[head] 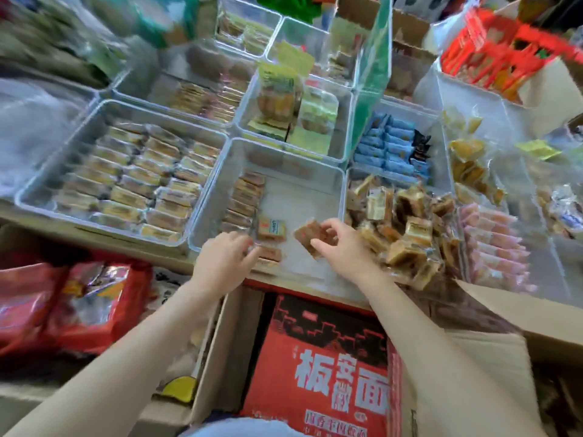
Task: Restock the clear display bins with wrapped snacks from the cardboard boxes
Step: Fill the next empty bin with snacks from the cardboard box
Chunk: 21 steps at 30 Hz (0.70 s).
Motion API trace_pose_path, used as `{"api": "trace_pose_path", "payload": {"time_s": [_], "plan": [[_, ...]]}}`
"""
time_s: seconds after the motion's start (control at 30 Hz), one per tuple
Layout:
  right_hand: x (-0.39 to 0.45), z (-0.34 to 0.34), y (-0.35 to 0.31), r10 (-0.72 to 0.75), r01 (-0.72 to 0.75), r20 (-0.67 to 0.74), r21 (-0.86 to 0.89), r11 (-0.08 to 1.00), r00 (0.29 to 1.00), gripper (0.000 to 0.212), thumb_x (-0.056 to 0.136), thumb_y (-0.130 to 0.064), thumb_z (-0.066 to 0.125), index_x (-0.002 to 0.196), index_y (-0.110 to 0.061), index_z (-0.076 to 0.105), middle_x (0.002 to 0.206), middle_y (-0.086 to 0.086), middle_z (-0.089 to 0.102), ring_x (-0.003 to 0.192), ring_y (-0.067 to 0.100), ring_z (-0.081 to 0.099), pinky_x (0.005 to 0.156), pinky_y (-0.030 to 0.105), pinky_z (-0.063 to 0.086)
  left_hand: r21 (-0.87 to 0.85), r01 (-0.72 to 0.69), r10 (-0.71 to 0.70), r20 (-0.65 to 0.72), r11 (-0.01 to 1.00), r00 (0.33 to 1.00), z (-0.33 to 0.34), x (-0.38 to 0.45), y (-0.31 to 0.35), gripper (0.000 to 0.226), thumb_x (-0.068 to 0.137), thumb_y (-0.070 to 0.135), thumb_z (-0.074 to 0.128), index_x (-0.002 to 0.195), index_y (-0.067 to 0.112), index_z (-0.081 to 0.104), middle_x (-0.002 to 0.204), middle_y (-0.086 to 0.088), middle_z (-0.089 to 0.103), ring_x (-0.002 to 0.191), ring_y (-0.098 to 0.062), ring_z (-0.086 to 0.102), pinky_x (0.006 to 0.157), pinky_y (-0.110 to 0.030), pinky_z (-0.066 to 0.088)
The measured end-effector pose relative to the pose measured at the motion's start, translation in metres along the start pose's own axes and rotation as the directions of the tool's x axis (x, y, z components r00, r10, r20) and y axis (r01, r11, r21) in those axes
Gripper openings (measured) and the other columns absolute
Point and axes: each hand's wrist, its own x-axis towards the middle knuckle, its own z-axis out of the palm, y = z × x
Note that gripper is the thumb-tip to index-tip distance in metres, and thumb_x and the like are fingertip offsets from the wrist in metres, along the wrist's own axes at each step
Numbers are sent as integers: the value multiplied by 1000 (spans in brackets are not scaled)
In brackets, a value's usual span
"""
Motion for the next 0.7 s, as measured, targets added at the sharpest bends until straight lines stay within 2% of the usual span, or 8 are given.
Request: {"api": "trace_pose_path", "payload": {"time_s": [0.1, 0.2, 0.33, 0.47, 0.57, 0.7], "plan": [[43, 34, -6, -46, 47, 11, -215, 975, 999, 35, 89, -34, 70, 121, -23, 61, 111, -2, 59, 101, 19, 57, 82, 32, 47, 226, -85, 82, 26, 970, 996, 18, 7, -29, 51, 87, 55, 34, 82, 20, 71, 83, -2, 69, 85, -29, 65, 74, -38, 47], [75, 74, -9, -49, 87, 131, -302, 949, 990, 34, 89, -35, 70, 120, -25, 61, 113, 2, 60, 109, 24, 57, 89, 39, 50, 265, -98, 122, -73, 959, 990, 25, 9, -33, 44, 89, 47, 42, 66, 17, 64, 67, -3, 63, 68, -30, 63, 62, -36, 42], [100, 108, -13, 13, 112, 351, -333, 936, 936, 42, 95, -41, 62, 131, -20, 61, 129, 6, 60, 121, 26, 54, 98, 35, 45, 303, -134, 197, -189, 944, 962, 27, 9, -32, 36, 89, 36, 51, 59, 17, 57, 58, -3, 56, 56, -28, 55, 58, -35, 38], [119, 113, -8, 38, 83, 339, -336, 938, 940, 30, 99, -36, 57, 121, -18, 69, 123, 5, 65, 117, 26, 58, 95, 37, 48, 308, -148, 208, -173, 940, 963, 29, 10, -34, 34, 90, 34, 52, 62, 18, 61, 61, -2, 57, 59, -27, 55, 60, -35, 36], [127, 115, -7, 77, 74, 314, -442, 894, 946, 26, 98, -36, 58, 115, -20, 71, 118, 4, 67, 113, 25, 59, 82, 31, 45, 306, -153, 212, -170, 940, 962, 31, 10, -35, 33, 91, 32, 55, 62, 18, 59, 61, -1, 55, 60, -27, 53, 61, -36, 35], [131, 122, -15, 143, -4, 242, -497, 867, 960, 26, 97, -42, 59, 105, -18, 66, 111, 5, 64, 103, 28, 61, 79, 35, 49, 293, -142, 191, -144, 945, 971, 31, 10, -34, 34, 92, 32, 52, 62, 18, 60, 61, -1, 55, 61, -26, 53, 61, -36, 36]]}}
